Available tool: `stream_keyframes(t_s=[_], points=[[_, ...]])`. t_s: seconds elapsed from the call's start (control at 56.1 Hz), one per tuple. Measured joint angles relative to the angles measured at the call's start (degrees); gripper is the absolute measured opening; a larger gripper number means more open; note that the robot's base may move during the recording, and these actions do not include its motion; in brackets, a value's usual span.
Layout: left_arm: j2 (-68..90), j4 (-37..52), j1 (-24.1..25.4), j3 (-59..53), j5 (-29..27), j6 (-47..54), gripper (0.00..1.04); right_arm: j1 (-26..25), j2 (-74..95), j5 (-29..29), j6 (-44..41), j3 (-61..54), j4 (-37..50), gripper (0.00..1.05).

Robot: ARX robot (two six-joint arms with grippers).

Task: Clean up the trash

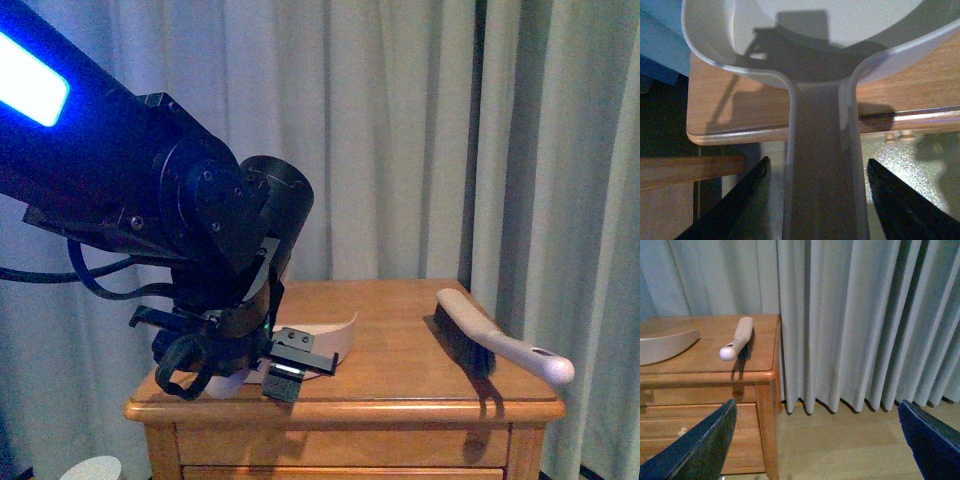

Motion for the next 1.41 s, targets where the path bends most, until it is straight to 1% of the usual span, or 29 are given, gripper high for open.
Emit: stream_keyframes(t_s=[0.089, 0.143, 0.321, 0.428, 0.499, 0.606, 0.642, 0.695, 0.749, 0.891, 0.998, 1.159, 1.408], points=[[-0.13, 0.00, -0.02, -0.02, 0.09, 0.22, 0.35, 0.00, 0.00, 0.00, 0.00, 0.00, 0.00, 0.97], [-0.39, 0.04, -0.02, -0.02, 0.13, 0.39, 0.28, 0.00, 0.00, 0.00, 0.00, 0.00, 0.00, 0.97], [-3.10, 3.52, -0.09, -1.79, 0.24, 1.05, 0.28, 0.00, 0.00, 0.00, 0.00, 0.00, 0.00, 0.97], [-6.10, 8.07, -0.17, -4.57, 0.20, 1.79, 0.28, 0.00, 0.00, 0.00, 0.00, 0.00, 0.00, 0.97], [-8.74, 11.96, -0.39, -7.34, -0.90, 3.39, 0.28, 0.00, 0.00, 0.00, 0.02, 0.00, 0.00, 0.97], [-15.15, 22.77, -0.87, -15.02, -2.82, 7.87, 0.28, 0.00, 0.00, 0.00, 0.00, 0.00, 0.00, 0.97], [-19.06, 28.57, -0.98, -19.45, -2.64, 9.99, 0.28, 0.00, 0.00, 0.00, 0.00, 0.00, 0.00, 0.97], [-25.83, 35.87, -0.87, -26.56, -1.29, 12.07, 0.28, 0.00, 0.00, 0.00, 0.00, 0.00, 0.00, 0.97], [-30.82, 41.05, -0.33, -32.13, -0.35, 14.53, 0.28, 0.00, 0.00, 0.00, 0.00, 0.00, 0.00, 0.97], [-41.31, 49.48, 2.38, -44.22, 4.11, 18.27, 0.28, 0.00, 0.00, 0.00, 0.00, 0.00, 0.00, 0.97], [-50.27, 51.28, 4.59, -52.57, 6.80, 20.15, 0.28, 0.00, 0.00, 0.00, 0.00, 0.00, 0.00, 0.97], [-64.06, 50.73, 5.55, -62.51, 9.94, 22.99, 0.28, 0.00, 0.00, 0.00, 0.00, 0.00, 0.00, 0.97], [-79.80, 45.68, 5.66, -70.47, 10.54, 24.72, 0.28, 0.00, 0.00, 0.00, 0.00, 0.00, 0.00, 0.97]])
